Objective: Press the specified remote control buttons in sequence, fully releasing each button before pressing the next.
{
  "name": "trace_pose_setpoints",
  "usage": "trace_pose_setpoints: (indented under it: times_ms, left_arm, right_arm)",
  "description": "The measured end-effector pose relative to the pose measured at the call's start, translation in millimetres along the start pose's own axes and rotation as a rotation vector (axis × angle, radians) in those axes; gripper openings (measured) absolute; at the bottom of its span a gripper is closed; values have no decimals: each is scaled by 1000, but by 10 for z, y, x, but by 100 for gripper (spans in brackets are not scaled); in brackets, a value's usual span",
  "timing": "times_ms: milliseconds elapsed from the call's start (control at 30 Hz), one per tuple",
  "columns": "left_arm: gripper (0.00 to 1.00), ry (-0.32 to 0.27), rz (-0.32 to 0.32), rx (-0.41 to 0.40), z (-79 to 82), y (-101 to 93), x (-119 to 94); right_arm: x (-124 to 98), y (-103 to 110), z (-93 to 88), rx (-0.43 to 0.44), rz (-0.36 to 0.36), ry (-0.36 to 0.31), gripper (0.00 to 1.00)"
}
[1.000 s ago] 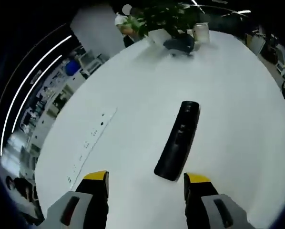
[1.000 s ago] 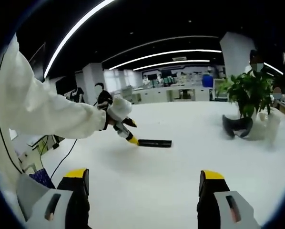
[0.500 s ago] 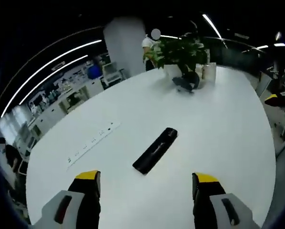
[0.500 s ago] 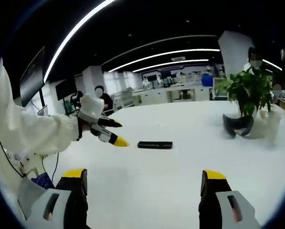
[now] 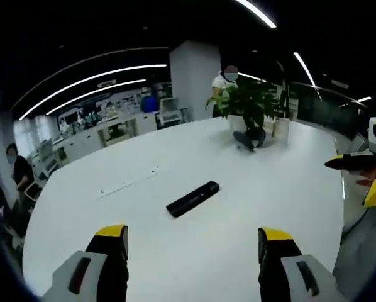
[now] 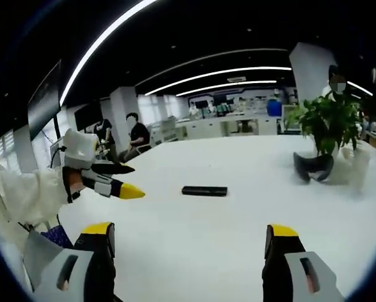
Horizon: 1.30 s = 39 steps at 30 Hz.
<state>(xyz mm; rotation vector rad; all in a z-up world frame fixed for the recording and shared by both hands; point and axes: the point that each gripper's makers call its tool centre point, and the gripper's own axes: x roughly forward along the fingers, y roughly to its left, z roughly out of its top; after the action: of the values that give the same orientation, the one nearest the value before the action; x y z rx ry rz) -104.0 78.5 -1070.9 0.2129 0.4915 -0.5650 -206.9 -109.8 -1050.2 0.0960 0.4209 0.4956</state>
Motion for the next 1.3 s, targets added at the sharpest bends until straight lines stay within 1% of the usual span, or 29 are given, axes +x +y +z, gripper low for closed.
trace_pose_setpoints:
  times_ms: [100, 167, 267, 333, 500, 633, 700, 733, 900, 1000, 1067, 1133, 1167, 1300]
  left_arm:
    - [91, -20, 20, -37, -27, -22, -153]
    - [94, -41, 47, -63, -44, -16, -261]
    - [95, -75, 64, -125, -66, -33, -401]
    - [98, -89, 72, -146, -83, -66, -495]
    - [99, -125, 109, -157, -68, -114, -687]
    - [99, -150, 140, -197, -93, -130, -795]
    - [99, -186, 154, -194, -88, -145, -851]
    - [99, -184, 167, -191, -119, -155, -875]
    - [99, -183, 181, -200, -186, -199, -931]
    - [99, -180, 185, -205, -261, -247, -947]
    - [99, -152, 173, -205, -316, -283, -948]
    - [98, -142, 149, -214, -340, -321, -941]
    - [97, -124, 131, -227, -372, -352, -939]
    - [99, -157, 147, -210, -349, -362, -977]
  right_arm:
    - [-20, 10, -9, -13, 2, -4, 99]
    - [-22, 11, -32, -16, 4, 2, 99]
    - [-26, 7, -58, -19, 5, 6, 99]
    - [-38, 4, -59, -18, 4, 5, 99]
    - [-58, -21, -32, -13, -2, -11, 99]
    - [-76, -56, -37, -7, -17, -18, 99]
    - [-101, -76, -30, 6, -32, -31, 99]
    - [-107, -79, -25, 5, -34, -34, 99]
    - [-115, -121, -8, -10, -51, -36, 99]
    - [-115, -140, -10, -10, -59, -38, 99]
    - [-117, -150, -15, -13, -64, -35, 99]
    - [-118, -152, -16, -12, -64, -35, 99]
    - [-118, -153, -17, -11, -64, -35, 99]
    - [-114, -166, -27, -15, -70, -29, 99]
